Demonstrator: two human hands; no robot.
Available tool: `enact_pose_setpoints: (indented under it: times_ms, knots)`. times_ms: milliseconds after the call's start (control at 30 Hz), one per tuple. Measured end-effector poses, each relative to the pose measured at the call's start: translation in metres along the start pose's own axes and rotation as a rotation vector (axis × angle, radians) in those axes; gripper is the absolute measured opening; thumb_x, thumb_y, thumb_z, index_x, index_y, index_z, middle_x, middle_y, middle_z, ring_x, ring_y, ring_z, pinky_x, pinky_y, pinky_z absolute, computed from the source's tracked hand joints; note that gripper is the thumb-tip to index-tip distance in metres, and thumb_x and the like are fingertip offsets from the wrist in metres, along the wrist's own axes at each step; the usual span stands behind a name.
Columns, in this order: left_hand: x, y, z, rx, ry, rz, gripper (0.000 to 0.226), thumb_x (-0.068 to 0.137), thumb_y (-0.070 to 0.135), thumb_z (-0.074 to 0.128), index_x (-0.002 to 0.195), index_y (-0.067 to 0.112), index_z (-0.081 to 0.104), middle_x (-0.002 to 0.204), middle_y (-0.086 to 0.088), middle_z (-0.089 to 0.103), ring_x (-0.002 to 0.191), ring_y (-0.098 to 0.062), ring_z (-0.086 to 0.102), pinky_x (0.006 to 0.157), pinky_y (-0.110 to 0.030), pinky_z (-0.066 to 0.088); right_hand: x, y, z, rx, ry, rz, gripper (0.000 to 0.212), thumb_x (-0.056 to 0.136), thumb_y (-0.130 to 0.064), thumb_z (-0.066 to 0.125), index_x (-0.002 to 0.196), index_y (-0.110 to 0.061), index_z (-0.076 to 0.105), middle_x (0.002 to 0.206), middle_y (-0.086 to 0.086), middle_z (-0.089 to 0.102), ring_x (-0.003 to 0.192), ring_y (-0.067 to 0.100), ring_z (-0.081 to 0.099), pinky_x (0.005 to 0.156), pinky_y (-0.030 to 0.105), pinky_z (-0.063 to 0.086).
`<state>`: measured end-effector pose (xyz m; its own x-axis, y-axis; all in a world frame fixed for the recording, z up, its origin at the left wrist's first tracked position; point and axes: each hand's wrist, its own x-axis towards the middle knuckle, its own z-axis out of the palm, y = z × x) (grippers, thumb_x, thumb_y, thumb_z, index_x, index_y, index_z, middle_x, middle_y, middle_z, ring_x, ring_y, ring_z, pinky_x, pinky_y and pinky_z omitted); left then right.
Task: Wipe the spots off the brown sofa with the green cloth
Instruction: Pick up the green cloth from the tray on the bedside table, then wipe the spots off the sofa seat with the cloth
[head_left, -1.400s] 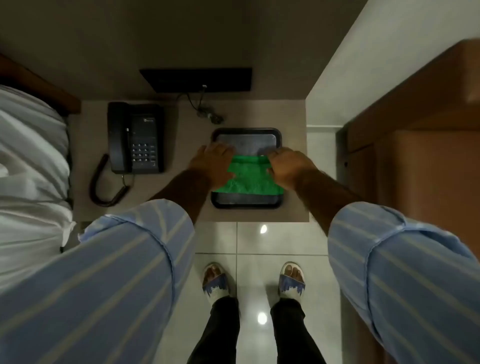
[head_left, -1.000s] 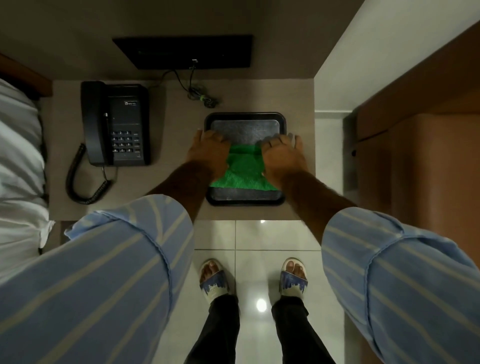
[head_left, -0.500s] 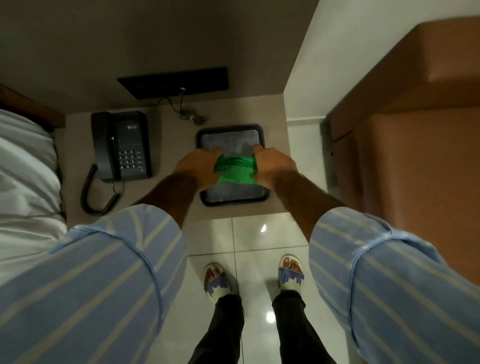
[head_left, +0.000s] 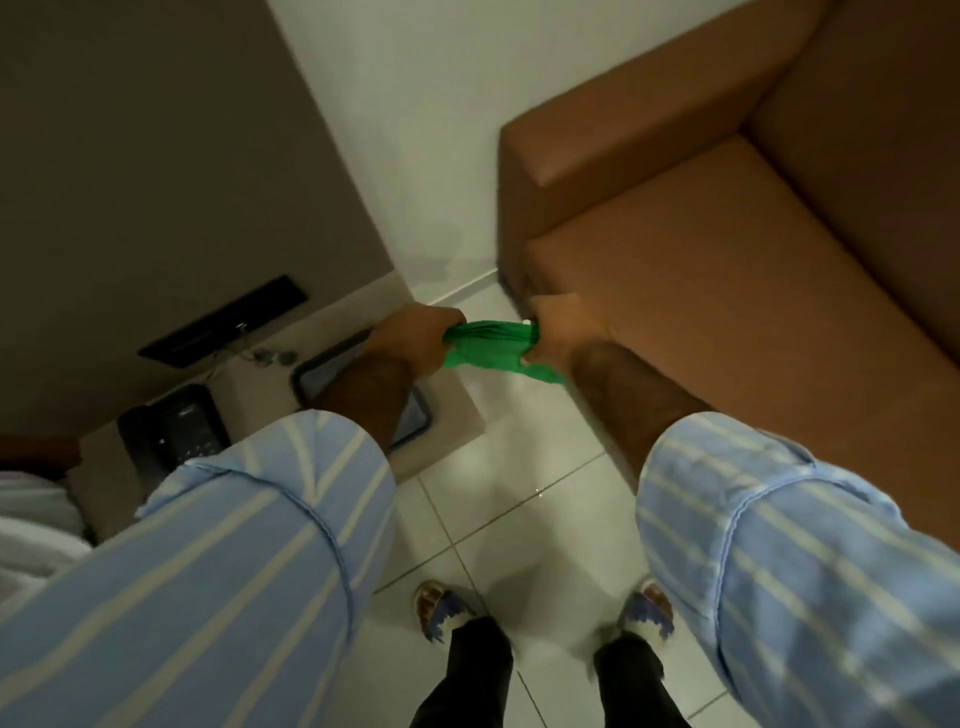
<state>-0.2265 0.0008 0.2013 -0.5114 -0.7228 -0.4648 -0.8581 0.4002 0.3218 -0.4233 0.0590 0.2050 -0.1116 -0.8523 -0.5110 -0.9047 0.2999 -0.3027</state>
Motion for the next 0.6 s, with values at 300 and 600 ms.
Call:
enact_pose_setpoints:
  times_ms: [300,600]
  knots:
    - [0.026,0.249,0.068,-0.003,0.001,0.21,0.018,0.086,0.013,0.064,0.101,0.005,0.068,0.106,-0.022,0.07,0.103,-0.039,0.064,0.085,-0.042,0.051,-0.131,0.236,-0.04,0.151,0.056,0.294,0.04,0.074,-0.032,0.091,0.099,-0.018,0.063,0.114,0.016,0.071,0.109,0.037,0.066,0.093,0.049,0.06]
    - [0.033,0.499,0.191,-0.386,-0.155,0.292,0.024,0.074,0.013,0.077,0.074,0.022,0.054,0.073,-0.001,0.059,0.068,-0.018,0.053,0.064,-0.029,0.044,-0.286,0.495,0.008,0.535,0.24,0.544,0.032,0.087,-0.013,0.076,0.116,-0.015,0.061,0.118,0.018,0.069,0.109,0.036,0.066,0.083,0.036,0.051]
